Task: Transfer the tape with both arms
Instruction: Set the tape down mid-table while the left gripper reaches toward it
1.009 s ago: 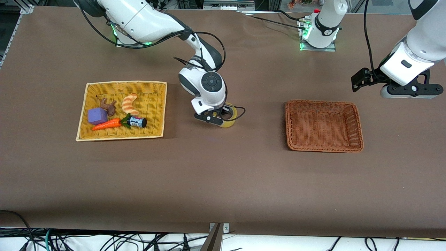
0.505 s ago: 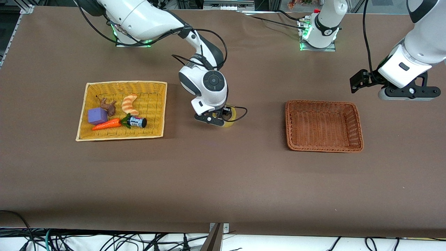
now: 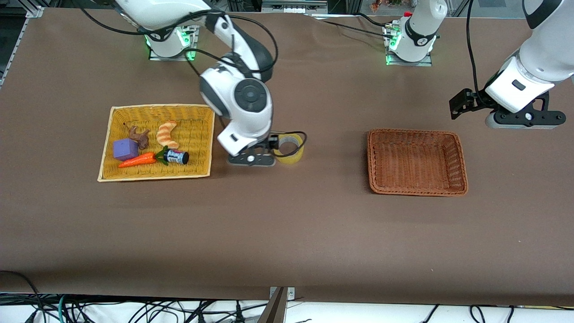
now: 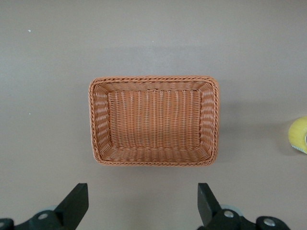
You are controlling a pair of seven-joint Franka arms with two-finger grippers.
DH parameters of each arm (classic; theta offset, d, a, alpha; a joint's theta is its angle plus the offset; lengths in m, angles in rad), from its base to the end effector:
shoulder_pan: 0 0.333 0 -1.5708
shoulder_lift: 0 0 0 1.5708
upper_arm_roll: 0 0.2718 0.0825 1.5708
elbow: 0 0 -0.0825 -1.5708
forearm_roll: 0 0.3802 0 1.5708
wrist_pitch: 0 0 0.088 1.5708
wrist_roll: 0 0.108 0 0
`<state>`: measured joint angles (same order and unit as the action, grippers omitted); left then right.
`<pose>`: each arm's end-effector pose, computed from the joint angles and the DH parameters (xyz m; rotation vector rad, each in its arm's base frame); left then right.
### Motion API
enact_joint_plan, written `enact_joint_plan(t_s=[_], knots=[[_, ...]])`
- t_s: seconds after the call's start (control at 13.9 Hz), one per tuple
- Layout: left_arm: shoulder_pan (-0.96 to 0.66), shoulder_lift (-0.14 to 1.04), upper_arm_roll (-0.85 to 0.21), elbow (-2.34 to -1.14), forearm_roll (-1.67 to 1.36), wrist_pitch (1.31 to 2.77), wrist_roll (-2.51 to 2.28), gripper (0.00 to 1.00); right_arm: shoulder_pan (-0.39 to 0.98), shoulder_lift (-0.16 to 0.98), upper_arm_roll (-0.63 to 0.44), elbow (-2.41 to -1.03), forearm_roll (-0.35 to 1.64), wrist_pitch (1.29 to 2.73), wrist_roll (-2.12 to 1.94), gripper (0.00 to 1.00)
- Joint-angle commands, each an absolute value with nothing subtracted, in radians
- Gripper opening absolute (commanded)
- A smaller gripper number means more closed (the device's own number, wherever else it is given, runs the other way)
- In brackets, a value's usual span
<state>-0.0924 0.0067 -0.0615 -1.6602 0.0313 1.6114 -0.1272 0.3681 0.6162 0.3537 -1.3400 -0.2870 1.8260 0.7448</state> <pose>0.5465 -0.0814 0.5372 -3.1020 0.0447 0.0785 0.5541 0.3986 0.3407 3.0277 0.0177 -0.0333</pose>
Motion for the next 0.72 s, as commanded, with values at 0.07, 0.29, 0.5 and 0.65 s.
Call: enact_joint_plan(t_s=[0.07,0.29,0.5,0.65], knots=[[-0.094,0.060,-0.136,-1.628,0.009,1.577,-0.106,1.00,0.243,0.549,0.351,-1.351,-0.290,1.744,0.542,1.00],[-0.095,0.110,-0.216,-1.628,0.008,1.580,-0.121,1.00,0.172,0.525,0.307,-1.351,-0.288,1.710,0.391,1.00],[-0.098,0.228,-0.270,-1.624,-0.050,1.630,-0.139,1.00,0.129,0.496,0.215,-1.351,-0.278,1.706,0.203,1.00],[-0.130,0.296,-0.296,-1.628,-0.071,1.747,-0.166,1.00,0.074,0.468,0.163,-1.348,-0.188,1.704,0.097,1.00]])
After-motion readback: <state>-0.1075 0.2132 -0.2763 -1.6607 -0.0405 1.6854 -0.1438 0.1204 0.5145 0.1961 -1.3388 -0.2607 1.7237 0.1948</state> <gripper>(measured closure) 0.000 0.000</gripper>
